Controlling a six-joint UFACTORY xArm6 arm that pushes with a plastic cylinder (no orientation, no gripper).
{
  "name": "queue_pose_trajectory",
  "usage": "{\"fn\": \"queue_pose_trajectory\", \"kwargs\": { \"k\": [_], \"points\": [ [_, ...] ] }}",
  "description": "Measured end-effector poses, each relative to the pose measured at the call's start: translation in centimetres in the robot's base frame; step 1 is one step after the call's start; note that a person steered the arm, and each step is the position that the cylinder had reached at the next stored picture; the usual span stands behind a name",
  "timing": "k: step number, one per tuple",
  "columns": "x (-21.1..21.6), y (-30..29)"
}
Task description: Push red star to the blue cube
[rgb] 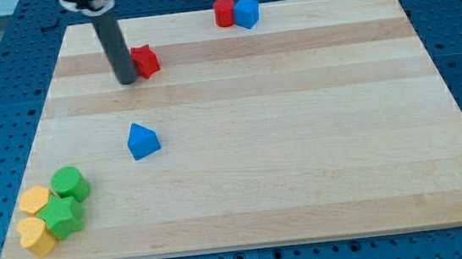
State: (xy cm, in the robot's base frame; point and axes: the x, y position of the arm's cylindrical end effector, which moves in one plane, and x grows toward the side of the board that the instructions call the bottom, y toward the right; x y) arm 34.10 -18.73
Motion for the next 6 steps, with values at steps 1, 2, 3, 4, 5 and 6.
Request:
{"fn": "queue_pose_trajectory", "kwargs": {
  "k": [1,2,3,4,5,6],
  "points": [
    [-1.3,-2.6],
    [-4.2,-0.4],
    [-4.7,5.0],
    [-4.7,6.2],
    [-4.4,1.1],
    [-1.5,-1.4]
  ]
}}
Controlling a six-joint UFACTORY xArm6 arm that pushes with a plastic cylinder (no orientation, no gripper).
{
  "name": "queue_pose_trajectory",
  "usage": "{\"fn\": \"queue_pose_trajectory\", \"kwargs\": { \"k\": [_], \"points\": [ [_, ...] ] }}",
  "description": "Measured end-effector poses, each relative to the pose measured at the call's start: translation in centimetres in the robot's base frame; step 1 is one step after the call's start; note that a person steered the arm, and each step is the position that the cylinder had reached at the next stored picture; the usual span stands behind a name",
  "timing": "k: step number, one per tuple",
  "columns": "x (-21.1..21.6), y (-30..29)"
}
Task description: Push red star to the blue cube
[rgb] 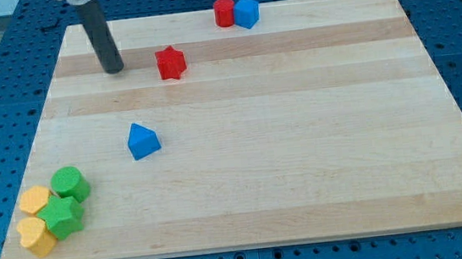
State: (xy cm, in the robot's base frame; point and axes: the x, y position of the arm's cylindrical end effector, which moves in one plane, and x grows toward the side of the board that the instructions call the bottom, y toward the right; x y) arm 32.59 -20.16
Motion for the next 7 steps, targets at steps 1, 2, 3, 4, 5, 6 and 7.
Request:
{"fn": "queue_pose_trajectory", "kwargs": {
  "k": [1,2,3,4,5,6,7],
  "points": [
    [1.4,2.2],
    [-1.5,7.9],
    [-4.8,13.0],
    [-4.7,13.1],
    [-2.9,11.2],
    [0.0,10.6],
    [2.8,11.9]
  ]
}}
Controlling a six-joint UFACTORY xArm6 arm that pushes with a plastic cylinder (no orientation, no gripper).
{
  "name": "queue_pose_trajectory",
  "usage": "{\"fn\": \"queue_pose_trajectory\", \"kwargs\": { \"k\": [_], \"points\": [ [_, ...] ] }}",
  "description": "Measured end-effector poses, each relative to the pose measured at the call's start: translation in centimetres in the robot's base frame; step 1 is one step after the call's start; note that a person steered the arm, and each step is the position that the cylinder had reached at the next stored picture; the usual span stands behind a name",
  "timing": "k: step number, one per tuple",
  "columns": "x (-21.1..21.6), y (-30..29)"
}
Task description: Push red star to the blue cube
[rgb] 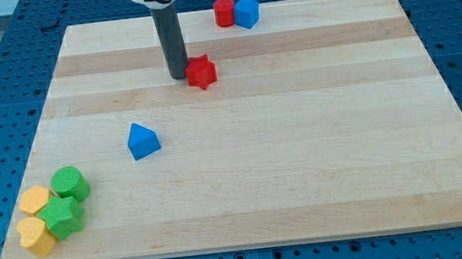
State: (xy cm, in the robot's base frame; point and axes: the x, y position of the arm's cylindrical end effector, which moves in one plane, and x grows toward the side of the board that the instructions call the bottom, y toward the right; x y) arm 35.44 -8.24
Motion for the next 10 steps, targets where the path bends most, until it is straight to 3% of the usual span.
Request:
{"fn": "queue_pose_trajectory", "kwargs": {
  "k": [1,3,6,7,8,9,10],
  "points": [
    [2.4,1.1],
    [3.1,7.1],
    [-4.8,12.9],
    [-1.9,14.4],
    [1.5,13.4],
    [2.1,10.1],
    [-1.2,10.0]
  ]
}}
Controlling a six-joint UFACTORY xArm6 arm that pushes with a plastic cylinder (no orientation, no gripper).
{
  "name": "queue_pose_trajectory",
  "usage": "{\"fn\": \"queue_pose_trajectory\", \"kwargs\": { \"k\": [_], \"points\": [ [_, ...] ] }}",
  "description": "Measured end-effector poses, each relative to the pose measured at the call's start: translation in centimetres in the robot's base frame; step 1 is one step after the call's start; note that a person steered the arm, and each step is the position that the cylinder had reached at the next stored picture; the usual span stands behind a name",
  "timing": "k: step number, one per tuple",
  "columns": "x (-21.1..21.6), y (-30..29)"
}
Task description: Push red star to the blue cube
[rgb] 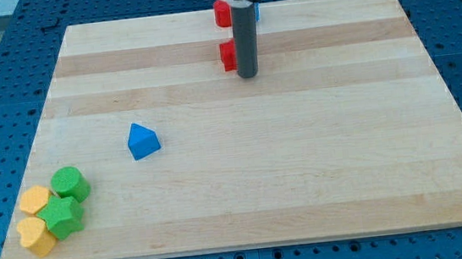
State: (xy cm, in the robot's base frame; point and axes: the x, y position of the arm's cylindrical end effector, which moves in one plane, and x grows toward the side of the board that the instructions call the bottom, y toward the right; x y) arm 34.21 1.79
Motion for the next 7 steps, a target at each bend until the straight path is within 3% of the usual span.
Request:
{"fn": "queue_pose_trajectory", "kwargs": {
  "k": [1,3,4,6,7],
  "points": [
    [-3.1,0.2],
    [-0.1,-1.1],
    [-0.1,-4.9],
    [-5.9,-3.4],
    [-6.8,-3.1]
  ]
}}
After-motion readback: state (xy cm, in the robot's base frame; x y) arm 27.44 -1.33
